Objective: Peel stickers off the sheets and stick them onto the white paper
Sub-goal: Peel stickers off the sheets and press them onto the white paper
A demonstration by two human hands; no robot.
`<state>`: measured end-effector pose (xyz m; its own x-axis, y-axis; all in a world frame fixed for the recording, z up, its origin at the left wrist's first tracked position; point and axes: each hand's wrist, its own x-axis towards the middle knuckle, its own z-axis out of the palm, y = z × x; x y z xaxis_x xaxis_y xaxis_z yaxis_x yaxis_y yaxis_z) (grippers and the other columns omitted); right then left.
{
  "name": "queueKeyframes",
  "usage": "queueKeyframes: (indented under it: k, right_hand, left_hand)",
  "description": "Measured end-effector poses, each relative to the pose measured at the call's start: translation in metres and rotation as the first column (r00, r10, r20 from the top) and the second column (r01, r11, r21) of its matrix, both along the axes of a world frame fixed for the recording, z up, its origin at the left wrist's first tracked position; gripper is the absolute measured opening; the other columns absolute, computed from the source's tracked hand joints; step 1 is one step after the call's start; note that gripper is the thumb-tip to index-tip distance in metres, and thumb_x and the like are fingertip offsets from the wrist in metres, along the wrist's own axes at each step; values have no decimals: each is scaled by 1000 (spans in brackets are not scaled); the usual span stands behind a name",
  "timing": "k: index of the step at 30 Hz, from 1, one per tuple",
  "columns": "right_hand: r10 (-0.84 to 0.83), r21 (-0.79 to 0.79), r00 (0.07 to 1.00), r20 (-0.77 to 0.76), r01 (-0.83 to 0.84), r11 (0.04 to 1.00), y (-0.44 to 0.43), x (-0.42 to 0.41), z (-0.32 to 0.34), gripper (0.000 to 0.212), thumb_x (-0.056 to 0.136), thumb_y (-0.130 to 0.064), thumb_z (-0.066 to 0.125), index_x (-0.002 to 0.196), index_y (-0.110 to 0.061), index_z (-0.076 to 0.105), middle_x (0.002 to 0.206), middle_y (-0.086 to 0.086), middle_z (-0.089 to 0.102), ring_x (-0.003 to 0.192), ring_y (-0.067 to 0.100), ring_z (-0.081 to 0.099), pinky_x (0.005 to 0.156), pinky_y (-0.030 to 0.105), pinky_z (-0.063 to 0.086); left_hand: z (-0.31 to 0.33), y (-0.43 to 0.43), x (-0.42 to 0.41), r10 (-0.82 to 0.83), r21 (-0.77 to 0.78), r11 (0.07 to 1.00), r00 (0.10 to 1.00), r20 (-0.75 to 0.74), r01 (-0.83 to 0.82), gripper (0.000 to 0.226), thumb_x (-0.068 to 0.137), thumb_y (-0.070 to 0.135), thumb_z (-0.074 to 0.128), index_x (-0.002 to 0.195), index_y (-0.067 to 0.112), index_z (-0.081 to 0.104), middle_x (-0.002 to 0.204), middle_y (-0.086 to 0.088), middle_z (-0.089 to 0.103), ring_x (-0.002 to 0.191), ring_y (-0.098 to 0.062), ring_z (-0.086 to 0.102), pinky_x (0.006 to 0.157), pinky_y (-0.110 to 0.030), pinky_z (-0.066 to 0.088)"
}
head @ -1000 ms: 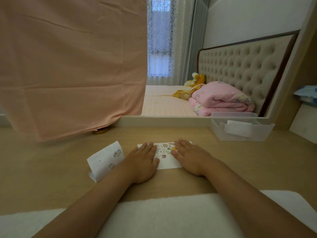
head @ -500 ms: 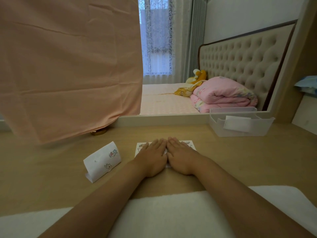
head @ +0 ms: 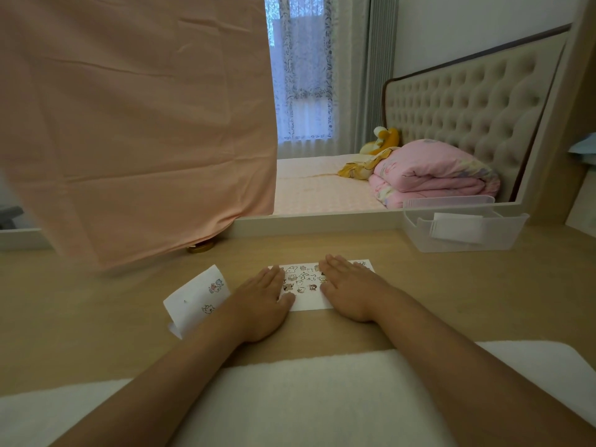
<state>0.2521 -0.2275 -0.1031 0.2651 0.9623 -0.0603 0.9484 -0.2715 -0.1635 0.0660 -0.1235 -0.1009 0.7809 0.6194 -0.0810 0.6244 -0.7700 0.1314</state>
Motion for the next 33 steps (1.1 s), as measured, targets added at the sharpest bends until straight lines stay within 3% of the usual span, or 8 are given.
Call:
queueKeyframes:
  k: [4,7,10,14,20,24,29,33]
  right_hand:
    - [-64,21,998,12,64,998,-2,2,1,61,103,-54,23,160,-36,8,170,-1,-4,156,15,-5,126,42,1]
    - [-75,36,997,25,74,997,-4,-4,6,62,103,-53,27,160,-36,10,170,3,-2,156,19,-3,126,45,2]
    - [-62,116,998,26,59,992,-6,-12,16,58,104,-51,28,159,-36,17,170,2,3,156,19,0,125,47,5]
    - [6,224,999,-37,3,975,-8,-31,33,52,104,-49,36,154,-35,34,166,0,22,152,19,18,123,44,15]
    - [165,337,976,-140,-110,935,3,-78,50,43,100,-36,54,143,-32,51,145,-10,52,131,12,49,111,34,38]
    - [188,298,959,-213,-119,947,28,-114,51,46,99,-35,55,145,-34,49,131,-12,61,116,9,57,99,31,48]
    - [190,333,912,-364,-63,941,52,-140,38,58,97,-32,58,150,-40,36,119,-11,63,106,11,61,97,36,51]
    - [226,432,867,-445,-14,902,58,-143,33,43,93,-20,64,127,-41,50,93,-10,66,86,5,61,85,32,52]
  left_hand:
    - [5,-5,0,-2,34,999,1000,31,1,66,106,48,26,161,16,8,169,0,4,155,-14,3,123,-32,5]
    - [11,-3,1,-10,122,993,994,105,-3,62,102,46,39,155,16,31,161,-1,28,146,-18,25,118,-34,22]
    - [17,-2,0,-36,146,989,978,206,6,54,102,46,39,148,18,41,153,0,38,139,-17,32,113,-35,28]
    - [35,-6,-18,-55,173,985,931,361,-9,42,104,44,39,142,26,47,142,5,50,129,-14,42,107,-33,34]
    - [55,10,-78,-45,382,920,944,328,-89,40,99,39,51,135,24,51,134,4,50,124,-18,42,101,-32,35]
    - [48,26,-117,63,299,941,948,313,-161,56,94,48,53,144,23,43,141,2,44,130,-19,37,105,-33,32]
    - [29,35,-137,105,169,971,934,341,-171,56,93,46,58,144,29,44,136,7,48,128,-14,38,104,-30,32]
    - [29,40,-142,92,125,980,906,414,-157,55,91,40,64,143,30,47,133,7,52,124,-14,43,103,-30,34]
